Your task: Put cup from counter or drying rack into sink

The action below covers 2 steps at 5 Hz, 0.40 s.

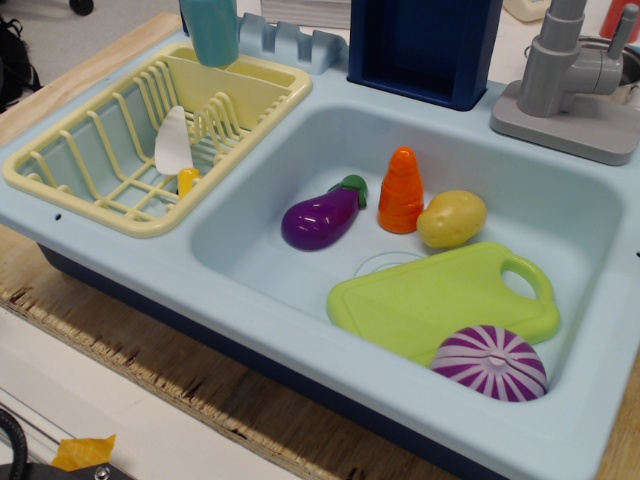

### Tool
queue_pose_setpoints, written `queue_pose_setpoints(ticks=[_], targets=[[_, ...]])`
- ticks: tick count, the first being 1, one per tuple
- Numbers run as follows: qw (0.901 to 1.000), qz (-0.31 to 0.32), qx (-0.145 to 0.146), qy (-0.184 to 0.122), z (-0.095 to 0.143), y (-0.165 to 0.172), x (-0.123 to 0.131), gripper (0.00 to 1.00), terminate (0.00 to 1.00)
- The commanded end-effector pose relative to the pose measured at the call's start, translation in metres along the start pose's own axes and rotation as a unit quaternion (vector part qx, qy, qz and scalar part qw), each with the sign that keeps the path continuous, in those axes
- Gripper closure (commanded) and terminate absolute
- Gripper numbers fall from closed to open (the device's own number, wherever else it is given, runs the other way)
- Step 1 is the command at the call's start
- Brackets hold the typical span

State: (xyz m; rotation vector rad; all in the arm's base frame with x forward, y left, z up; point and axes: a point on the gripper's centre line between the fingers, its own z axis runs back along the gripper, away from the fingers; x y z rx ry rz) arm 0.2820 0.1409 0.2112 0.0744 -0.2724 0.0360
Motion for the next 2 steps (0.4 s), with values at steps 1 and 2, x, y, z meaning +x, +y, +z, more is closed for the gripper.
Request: queue_pose_setpoints(ticks=[1,2], targets=[[1.0,0.0,0.0,0.0,0.0,0.0,0.0,0.0,0.0],[0.9996,-0.023,0.003,-0.014,-0.0014,-0.0015,0.0084,0.0,0.0]])
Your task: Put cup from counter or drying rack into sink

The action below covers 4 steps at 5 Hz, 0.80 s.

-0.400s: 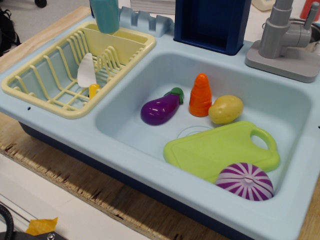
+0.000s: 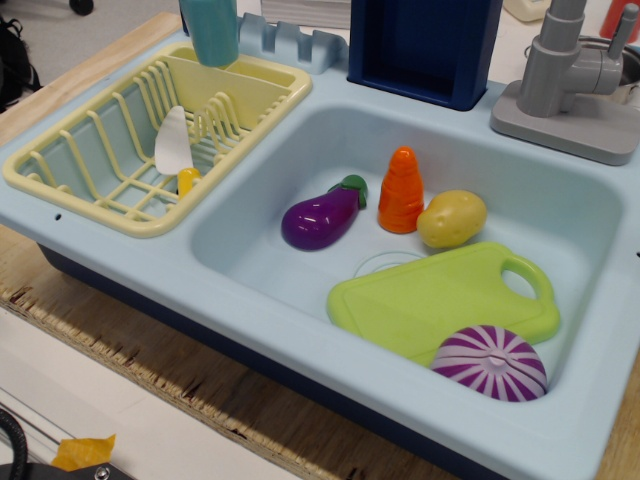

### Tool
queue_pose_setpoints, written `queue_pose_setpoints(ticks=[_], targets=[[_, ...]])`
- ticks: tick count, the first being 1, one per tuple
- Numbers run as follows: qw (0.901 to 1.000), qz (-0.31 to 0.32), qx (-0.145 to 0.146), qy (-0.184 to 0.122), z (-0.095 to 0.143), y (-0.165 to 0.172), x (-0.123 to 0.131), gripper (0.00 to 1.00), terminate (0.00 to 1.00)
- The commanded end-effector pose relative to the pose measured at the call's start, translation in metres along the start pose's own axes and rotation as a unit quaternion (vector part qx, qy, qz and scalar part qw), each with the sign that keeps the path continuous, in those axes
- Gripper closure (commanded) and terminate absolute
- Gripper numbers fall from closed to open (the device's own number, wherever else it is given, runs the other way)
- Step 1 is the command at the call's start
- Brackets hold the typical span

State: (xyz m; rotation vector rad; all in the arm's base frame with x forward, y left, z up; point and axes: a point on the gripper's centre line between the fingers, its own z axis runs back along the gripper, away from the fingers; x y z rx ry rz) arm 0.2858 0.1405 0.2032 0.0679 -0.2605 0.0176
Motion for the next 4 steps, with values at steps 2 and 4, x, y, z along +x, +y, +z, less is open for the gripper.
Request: queue_pose_setpoints(ticks=[2,4], targets=[[0.9946,-0.07,0.005,-0.076,-0.001,-0.016,0.027,0.0,0.0],[0.9889,-0.108,-0.004,-0.101,-0.01,-0.023,0.047,0.0,0.0]])
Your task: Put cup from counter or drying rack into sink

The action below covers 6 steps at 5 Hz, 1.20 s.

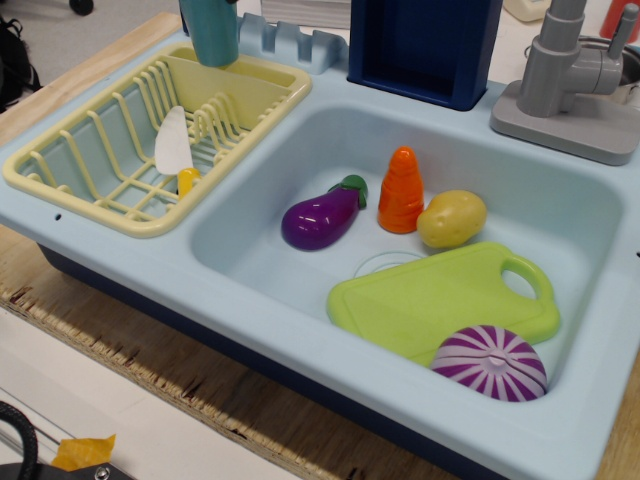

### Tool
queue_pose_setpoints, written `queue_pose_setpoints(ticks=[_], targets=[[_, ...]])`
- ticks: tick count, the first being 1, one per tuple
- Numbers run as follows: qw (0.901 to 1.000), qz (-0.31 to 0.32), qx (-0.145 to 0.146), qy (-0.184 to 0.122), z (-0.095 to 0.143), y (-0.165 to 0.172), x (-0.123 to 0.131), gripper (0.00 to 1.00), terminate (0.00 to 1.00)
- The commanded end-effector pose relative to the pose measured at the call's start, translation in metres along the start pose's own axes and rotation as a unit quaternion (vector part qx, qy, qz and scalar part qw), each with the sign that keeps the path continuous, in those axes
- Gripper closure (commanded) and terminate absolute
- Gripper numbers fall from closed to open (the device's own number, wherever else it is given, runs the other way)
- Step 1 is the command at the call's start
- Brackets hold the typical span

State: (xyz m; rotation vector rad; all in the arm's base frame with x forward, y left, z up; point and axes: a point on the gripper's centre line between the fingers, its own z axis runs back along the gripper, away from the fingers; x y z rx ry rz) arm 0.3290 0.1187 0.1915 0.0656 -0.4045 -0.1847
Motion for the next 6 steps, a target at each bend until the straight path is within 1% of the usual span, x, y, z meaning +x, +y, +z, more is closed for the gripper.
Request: queue_pose_setpoints(ticks=[1,2,3,4,5,6], targets=[[0.9998,0.012,-0.018,0.003,-0.005,0.002,0.008,0.0,0.0],[0.9971,0.05,-0.043,0.039,-0.019,0.004,0.004,0.0,0.0],[0.9943,0.073,-0.056,0.053,-0.032,0.004,0.002,1.0,0.0],[0.9937,0.082,-0.054,0.053,-0.028,-0.002,-0.002,1.0,0.0],[0.993,0.097,-0.042,0.053,-0.013,-0.013,-0.008,1.0,0.0],[0.9932,0.104,-0.039,0.036,0.001,-0.031,-0.014,1.0,0.0]])
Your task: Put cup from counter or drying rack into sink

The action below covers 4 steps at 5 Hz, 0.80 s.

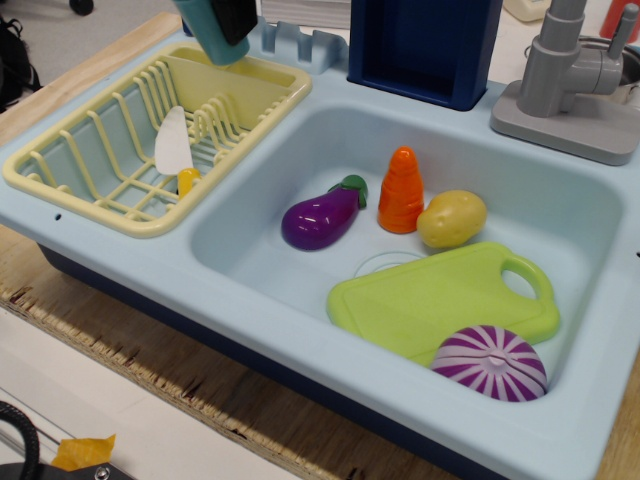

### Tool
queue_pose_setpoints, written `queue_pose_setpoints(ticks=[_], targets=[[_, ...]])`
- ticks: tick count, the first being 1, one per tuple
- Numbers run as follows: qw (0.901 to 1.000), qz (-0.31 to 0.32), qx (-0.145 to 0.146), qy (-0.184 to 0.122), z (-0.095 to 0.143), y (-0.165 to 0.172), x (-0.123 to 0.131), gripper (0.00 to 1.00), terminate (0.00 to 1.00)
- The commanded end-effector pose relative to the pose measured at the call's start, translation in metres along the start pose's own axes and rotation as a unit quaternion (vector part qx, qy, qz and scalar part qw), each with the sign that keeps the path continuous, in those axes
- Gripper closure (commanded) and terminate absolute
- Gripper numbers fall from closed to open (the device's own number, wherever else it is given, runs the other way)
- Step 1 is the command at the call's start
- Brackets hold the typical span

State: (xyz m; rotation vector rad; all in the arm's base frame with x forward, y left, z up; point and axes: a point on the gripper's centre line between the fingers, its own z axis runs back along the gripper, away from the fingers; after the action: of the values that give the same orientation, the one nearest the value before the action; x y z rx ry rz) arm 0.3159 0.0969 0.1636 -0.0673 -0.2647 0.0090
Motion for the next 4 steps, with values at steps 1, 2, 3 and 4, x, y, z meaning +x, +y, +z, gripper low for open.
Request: queue_pose_setpoints(ticks=[1,2,3,4], targets=[[0.9992,-0.012,0.003,-0.038,0.028,-0.033,0.003,1.0,0.0],[0.9985,-0.005,-0.028,-0.048,0.025,-0.069,-0.002,1.0,0.0],[0.9964,0.0,-0.067,-0.051,0.016,-0.092,-0.023,1.0,0.0],[0.9945,-0.011,-0.086,-0.058,0.01,-0.105,-0.021,0.0,0.0]])
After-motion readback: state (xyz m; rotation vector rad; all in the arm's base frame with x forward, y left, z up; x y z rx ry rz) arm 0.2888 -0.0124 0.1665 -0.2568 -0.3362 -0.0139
